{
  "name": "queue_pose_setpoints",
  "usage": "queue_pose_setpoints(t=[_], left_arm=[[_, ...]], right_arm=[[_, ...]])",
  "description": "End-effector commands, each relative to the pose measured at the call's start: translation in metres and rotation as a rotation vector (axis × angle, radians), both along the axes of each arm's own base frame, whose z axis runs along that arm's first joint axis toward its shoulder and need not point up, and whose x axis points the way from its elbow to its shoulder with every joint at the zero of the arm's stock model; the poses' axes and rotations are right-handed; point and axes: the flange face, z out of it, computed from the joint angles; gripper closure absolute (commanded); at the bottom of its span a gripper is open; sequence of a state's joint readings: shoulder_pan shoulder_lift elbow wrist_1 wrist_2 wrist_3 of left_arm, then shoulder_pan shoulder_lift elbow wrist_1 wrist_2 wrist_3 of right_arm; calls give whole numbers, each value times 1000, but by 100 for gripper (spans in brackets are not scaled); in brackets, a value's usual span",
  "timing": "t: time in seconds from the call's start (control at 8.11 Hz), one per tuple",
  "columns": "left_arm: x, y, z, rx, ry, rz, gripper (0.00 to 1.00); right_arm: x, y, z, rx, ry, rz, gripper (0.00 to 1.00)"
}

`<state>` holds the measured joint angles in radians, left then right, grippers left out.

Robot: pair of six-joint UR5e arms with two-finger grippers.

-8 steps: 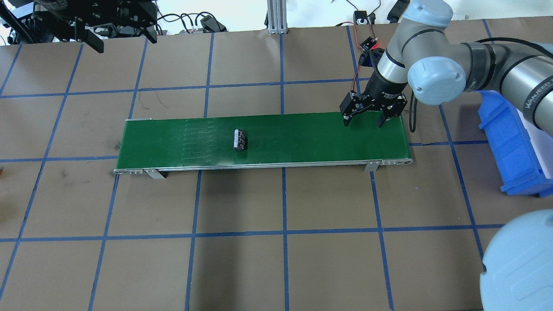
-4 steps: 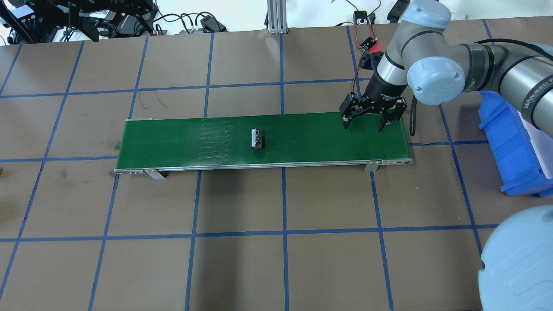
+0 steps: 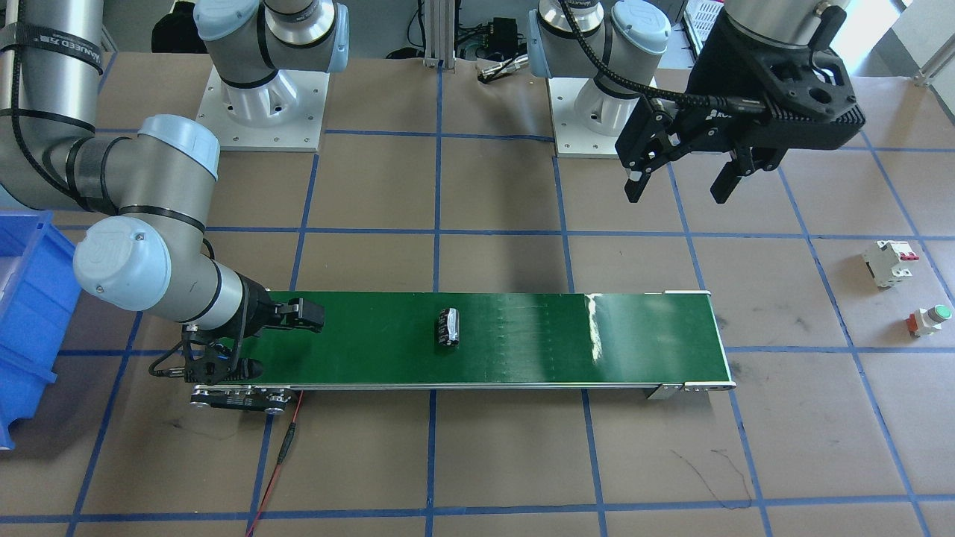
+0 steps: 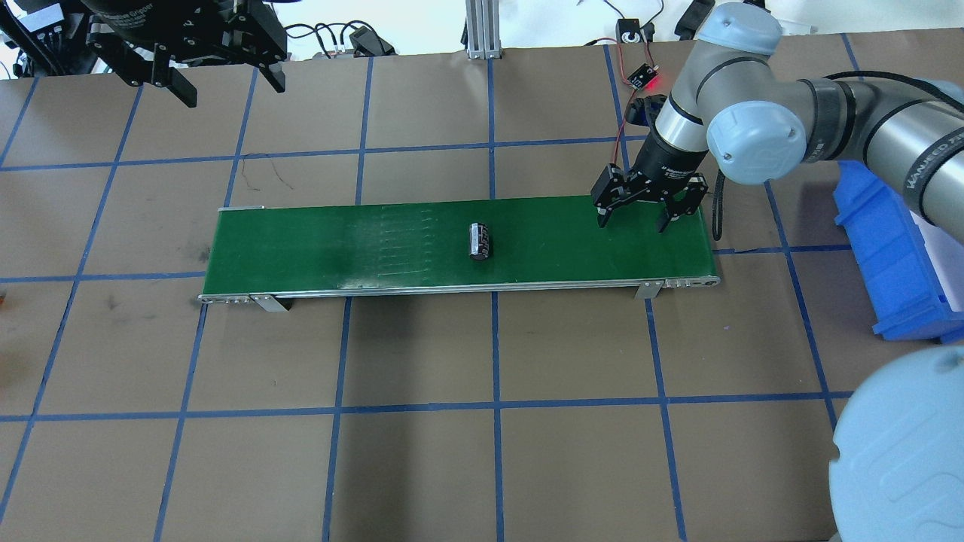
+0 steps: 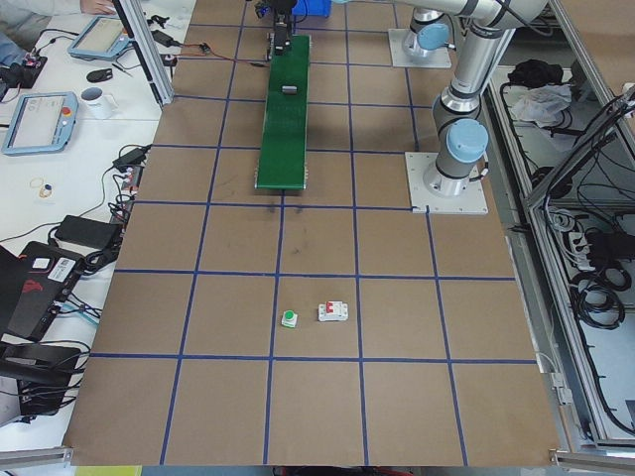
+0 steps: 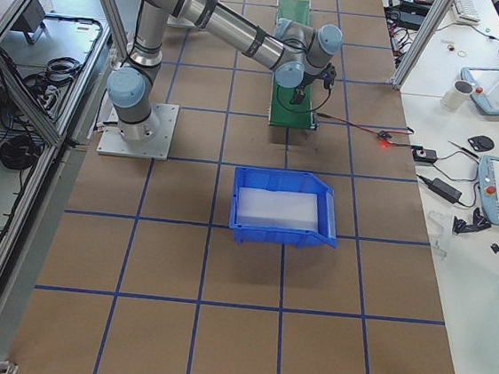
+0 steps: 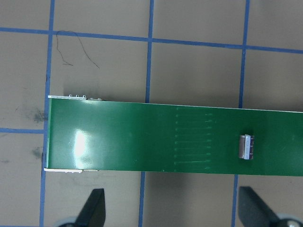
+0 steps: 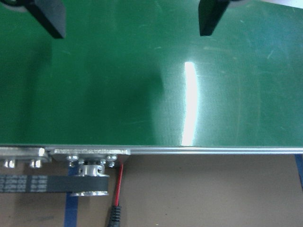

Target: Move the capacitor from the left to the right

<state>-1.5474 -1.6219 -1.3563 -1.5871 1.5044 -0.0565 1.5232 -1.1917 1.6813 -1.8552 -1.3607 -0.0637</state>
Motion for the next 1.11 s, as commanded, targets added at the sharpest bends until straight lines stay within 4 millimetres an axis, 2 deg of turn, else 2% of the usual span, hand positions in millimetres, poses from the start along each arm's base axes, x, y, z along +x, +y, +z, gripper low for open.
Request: queue_pose_setpoints(t=[0.0, 0.99], left_arm=[[4, 8, -1, 8, -44, -14, 0], [2, 9, 0, 2, -47, -15, 0]], right_arm=[[0, 1, 0, 5, 0, 1, 0], [2, 0, 3, -4, -29, 4, 0]])
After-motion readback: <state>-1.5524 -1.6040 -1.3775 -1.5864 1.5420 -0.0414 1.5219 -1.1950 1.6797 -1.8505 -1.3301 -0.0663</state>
